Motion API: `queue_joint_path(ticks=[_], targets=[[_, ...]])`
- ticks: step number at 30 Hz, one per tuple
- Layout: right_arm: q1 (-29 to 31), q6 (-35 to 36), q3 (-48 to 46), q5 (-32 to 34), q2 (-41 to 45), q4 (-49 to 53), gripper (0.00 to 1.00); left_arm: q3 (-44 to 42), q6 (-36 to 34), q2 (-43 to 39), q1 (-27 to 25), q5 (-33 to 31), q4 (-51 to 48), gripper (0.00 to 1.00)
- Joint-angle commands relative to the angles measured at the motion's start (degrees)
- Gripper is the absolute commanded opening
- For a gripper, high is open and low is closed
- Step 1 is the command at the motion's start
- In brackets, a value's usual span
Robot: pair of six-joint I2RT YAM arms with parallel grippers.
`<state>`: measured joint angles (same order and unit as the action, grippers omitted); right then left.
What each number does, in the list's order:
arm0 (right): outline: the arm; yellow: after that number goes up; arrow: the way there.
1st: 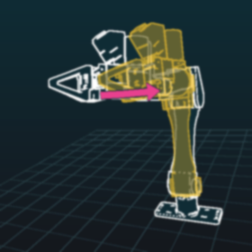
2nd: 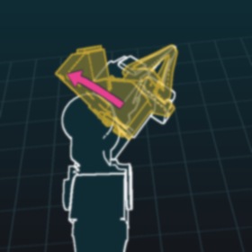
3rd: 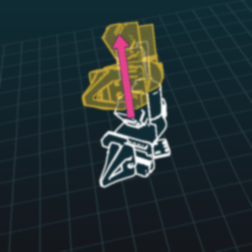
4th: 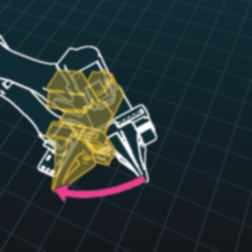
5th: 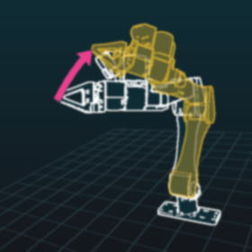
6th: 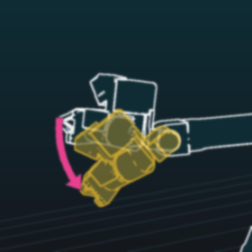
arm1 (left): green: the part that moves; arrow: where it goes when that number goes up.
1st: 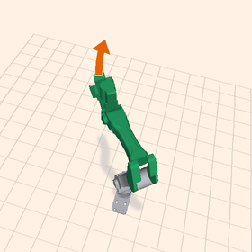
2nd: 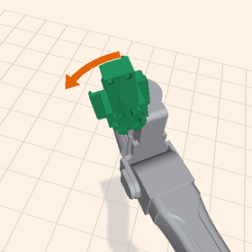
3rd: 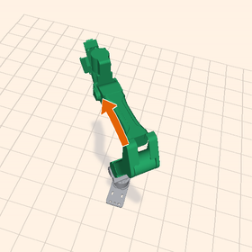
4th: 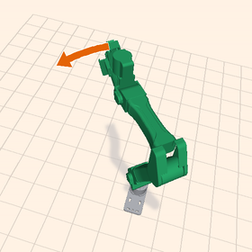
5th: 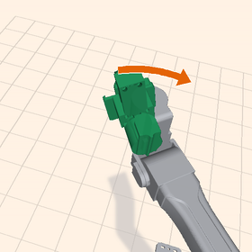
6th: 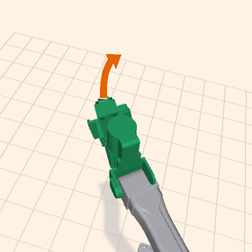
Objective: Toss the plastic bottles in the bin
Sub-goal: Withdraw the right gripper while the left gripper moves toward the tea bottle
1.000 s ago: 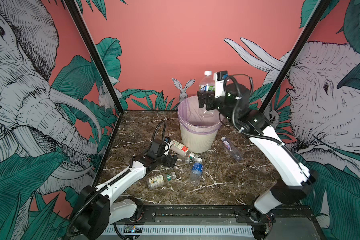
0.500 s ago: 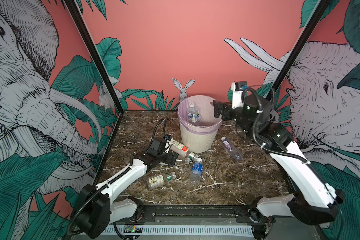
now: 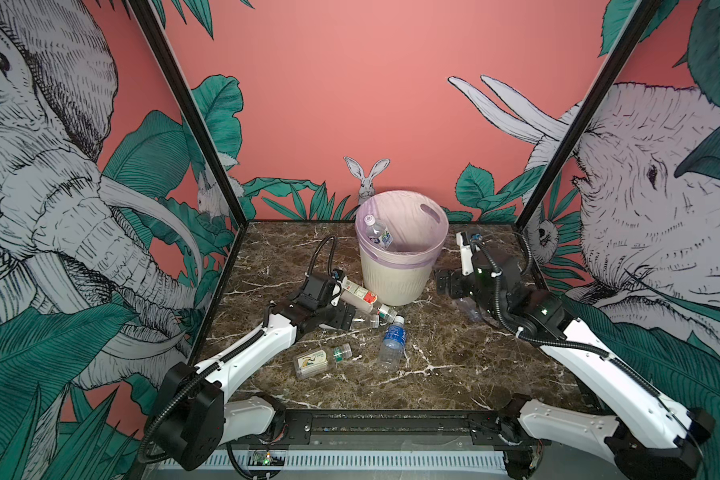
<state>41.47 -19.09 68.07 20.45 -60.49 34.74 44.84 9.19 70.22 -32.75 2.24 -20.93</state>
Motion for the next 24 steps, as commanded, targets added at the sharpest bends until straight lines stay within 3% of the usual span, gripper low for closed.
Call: queue_joint_path(ticks=[1, 14, 18, 24], targets=[[-0.1, -2.3, -3.7, -0.5, 2.5, 0.5, 0.99, 0.2, -0.3, -2.3, -1.7, -2.1, -3.1, 0.92], [-0.1, -4.1, -14.5, -3.1, 7.0, 2.6, 0.99, -4.9, 9.3, -8.3, -11.6, -10.1, -12.3, 0.92], [-0.1, -4.8, -16.9, -3.6, 7.9, 2.4, 0.99, -6.7, 15.9, -11.1, -11.8, -13.2, -18.0, 0.94], [-0.1, -5.3, -17.6, -3.9, 7.6, 1.8, 0.99, -10.5, 18.9, -15.5, -12.0, -11.5, -19.2, 0.94]])
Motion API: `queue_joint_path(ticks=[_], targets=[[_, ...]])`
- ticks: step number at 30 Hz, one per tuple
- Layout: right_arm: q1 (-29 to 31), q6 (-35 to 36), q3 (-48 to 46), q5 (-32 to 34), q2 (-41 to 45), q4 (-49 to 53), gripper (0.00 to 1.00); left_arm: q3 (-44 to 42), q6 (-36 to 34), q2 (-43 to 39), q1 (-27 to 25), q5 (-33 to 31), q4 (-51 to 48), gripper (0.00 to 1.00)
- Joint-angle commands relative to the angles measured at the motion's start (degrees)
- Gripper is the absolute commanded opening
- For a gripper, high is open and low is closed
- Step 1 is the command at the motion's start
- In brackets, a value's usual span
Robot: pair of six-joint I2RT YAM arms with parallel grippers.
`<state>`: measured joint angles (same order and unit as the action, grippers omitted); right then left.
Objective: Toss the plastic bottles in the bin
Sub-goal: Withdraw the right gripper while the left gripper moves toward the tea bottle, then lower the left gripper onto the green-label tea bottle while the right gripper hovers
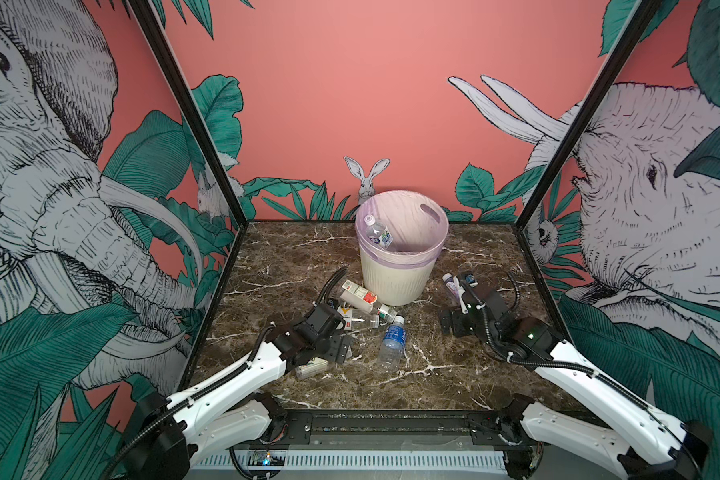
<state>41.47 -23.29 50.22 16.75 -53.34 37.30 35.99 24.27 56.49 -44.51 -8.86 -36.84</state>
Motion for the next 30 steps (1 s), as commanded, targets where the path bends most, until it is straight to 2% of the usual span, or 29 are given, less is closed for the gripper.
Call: queue_joint_path(ticks=[1, 7, 17, 30], targets=[[-0.1, -1.1, 0.3, -0.1, 0.3, -0.9, 0.99, -2.1, 4.1, -2.1, -0.2, 0.2, -3.4, 0.94], [-0.1, -1.0, 0.5, 0.0, -1.1, -1.7, 0.99, -3.6, 5.4, -3.1, -1.4, 0.8, -3.1, 0.97], [-0.1, -1.5, -0.6, -0.3, -1.8, -2.7, 0.99, -4.7, 5.9, 0.2, -1.6, 1.1, -2.5, 0.99], [-0.1, -1.9, -1.6, -0.5, -2.1, -3.7, 0.99, -6.5, 8.7, 0.7, -3.6, 1.2, -2.4, 0.94]])
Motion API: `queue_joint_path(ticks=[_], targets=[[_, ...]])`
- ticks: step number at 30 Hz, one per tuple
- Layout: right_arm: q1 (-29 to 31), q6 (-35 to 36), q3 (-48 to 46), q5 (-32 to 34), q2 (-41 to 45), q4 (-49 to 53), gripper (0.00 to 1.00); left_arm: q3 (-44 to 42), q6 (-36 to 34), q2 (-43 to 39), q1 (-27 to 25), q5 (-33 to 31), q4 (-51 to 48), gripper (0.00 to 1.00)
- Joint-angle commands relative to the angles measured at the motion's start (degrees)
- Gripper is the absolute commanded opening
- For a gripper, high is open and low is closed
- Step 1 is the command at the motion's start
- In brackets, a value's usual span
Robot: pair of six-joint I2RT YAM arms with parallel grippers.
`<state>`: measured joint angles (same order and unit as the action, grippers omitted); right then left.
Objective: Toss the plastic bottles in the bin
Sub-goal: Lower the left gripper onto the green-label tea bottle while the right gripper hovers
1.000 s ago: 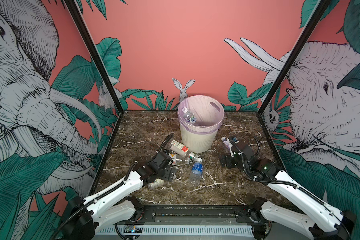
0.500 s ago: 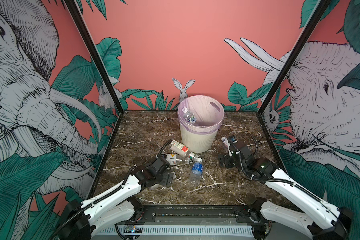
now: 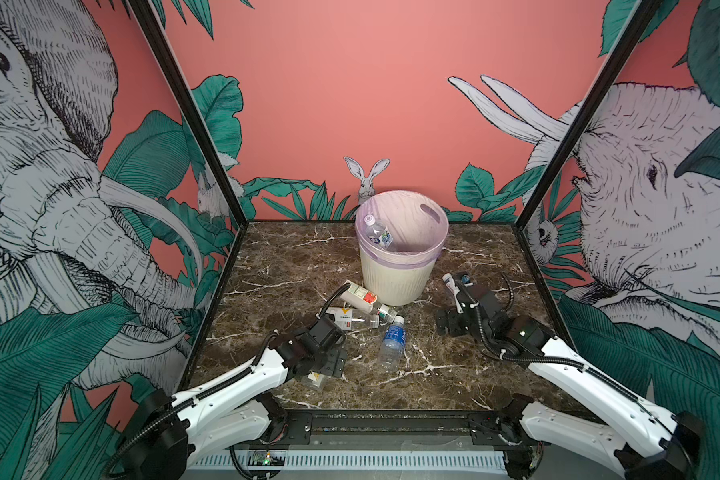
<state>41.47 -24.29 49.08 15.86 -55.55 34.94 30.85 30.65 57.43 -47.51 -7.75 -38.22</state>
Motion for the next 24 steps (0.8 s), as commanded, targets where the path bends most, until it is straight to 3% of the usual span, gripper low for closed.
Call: queue_joint_path(ticks=[1, 18, 24], targets=[[-0.1, -0.9, -0.7, 0.4, 0.2, -1.4, 0.99, -1.7, 2.8, -0.2, -0.7, 0.2, -0.7, 0.93], [-0.5, -2.3, -5.4, 0.3, 1.8, -2.6, 0.99, -4.4, 5.8, 0.8, -2.9, 0.4, 2.7, 0.73], [-2.0, -2.3, -7.8, -1.1, 3.0, -3.2, 0.99, -4.7, 6.1, -0.3, -2.9, -0.1, 2.6, 0.61]])
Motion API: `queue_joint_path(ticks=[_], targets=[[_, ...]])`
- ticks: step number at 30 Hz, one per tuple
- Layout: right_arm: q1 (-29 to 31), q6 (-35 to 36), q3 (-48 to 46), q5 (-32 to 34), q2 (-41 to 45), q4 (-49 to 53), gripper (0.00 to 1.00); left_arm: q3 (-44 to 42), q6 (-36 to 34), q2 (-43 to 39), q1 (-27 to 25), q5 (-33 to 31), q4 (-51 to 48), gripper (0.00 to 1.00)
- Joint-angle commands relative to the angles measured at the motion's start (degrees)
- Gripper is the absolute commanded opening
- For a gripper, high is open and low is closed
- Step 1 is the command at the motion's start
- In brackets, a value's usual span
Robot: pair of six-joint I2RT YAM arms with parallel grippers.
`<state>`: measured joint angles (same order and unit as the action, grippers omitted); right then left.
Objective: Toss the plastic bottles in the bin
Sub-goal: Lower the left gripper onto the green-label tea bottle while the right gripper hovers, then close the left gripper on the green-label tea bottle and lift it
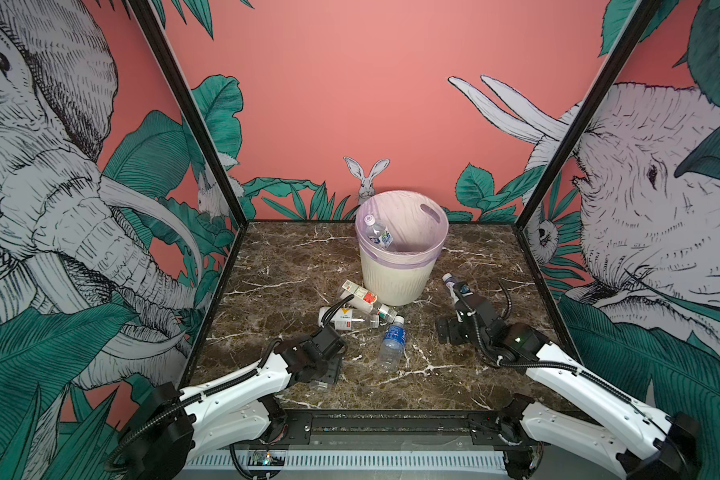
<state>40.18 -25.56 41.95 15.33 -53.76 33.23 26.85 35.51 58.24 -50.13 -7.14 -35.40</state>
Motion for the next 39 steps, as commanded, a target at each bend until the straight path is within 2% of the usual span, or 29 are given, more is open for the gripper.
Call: queue_joint_path(ticks=[1, 7, 11, 20, 23, 28, 39], targets=[[-1.0, -0.8, -1.0, -0.5, 1.6, -1.3, 0.99, -0.8, 1.3, -1.5, -0.3, -0.8, -0.2, 0.59], [-3.2, 0.5, -5.0, -0.3, 6.9, -2.5, 0.99, -2.4, 0.5, -6.9, -0.4, -0.6, 1.2, 0.47], [-4.9, 1.3, -7.2, -1.6, 8.6, -3.2, 0.99, -3.1, -1.0, -11.4, -0.4, -1.0, 1.5, 0.47], [-5.6, 1.3, -10.1, -1.3, 13.8, -4.8, 0.99, -4.6, -3.3, -16.2, -0.4, -0.7, 4.3, 0.51], [-5.7, 1.3, -10.4, -1.3, 15.2, -4.7, 0.99, -4.8, -4.1, -17.5, -0.4, -0.7, 5.7, 0.49], [-5.7, 1.3, -10.1, -1.4, 15.6, -4.3, 0.99, -5.1, -5.8, -20.3, -0.4, -0.4, 8.8, 0.48], [-5.8, 1.5, -9.3, -3.3, 15.7, -5.1, 0.99, -2.8, -9.7, -29.3, -0.4, -4.0, 10.3, 0.47]])
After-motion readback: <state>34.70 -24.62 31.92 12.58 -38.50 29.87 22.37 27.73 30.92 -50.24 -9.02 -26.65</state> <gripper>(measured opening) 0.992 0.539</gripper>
